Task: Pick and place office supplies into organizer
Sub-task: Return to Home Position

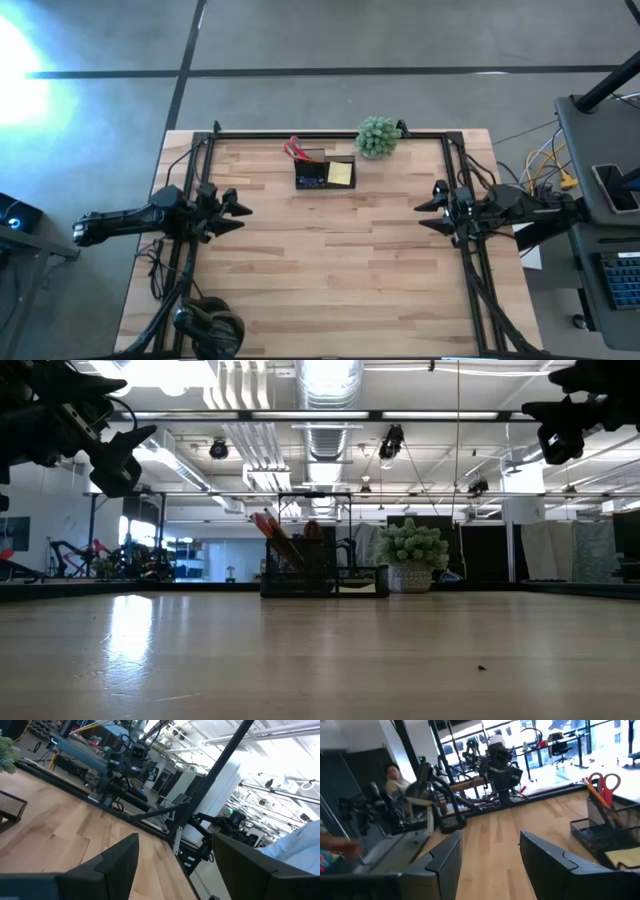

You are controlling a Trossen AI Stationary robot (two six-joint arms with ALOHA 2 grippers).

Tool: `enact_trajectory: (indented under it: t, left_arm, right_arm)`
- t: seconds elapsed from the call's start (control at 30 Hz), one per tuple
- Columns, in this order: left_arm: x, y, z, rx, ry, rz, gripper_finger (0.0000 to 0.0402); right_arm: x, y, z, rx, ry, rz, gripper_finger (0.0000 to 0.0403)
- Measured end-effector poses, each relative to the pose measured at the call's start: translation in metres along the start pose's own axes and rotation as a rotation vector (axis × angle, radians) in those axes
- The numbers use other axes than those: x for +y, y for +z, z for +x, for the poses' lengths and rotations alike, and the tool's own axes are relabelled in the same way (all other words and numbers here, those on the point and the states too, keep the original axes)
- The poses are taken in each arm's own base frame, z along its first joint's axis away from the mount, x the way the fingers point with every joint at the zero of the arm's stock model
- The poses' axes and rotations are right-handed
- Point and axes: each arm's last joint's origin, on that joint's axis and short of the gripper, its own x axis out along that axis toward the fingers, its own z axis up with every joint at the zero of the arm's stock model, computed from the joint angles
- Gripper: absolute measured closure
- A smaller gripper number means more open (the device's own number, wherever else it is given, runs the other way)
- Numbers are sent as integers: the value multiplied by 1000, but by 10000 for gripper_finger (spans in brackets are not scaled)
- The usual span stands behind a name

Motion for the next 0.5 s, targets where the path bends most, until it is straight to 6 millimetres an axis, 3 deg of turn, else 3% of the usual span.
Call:
enact_trajectory:
  t: [0.37,0.5]
  left_arm:
    - [0,0,0,0,0,0,164]
    - [0,0,0,-2,-1,1,164]
  right_arm:
    - [-12,-40,12,62,-66,18,216]
    - [-13,-44,15,21,-61,11,216]
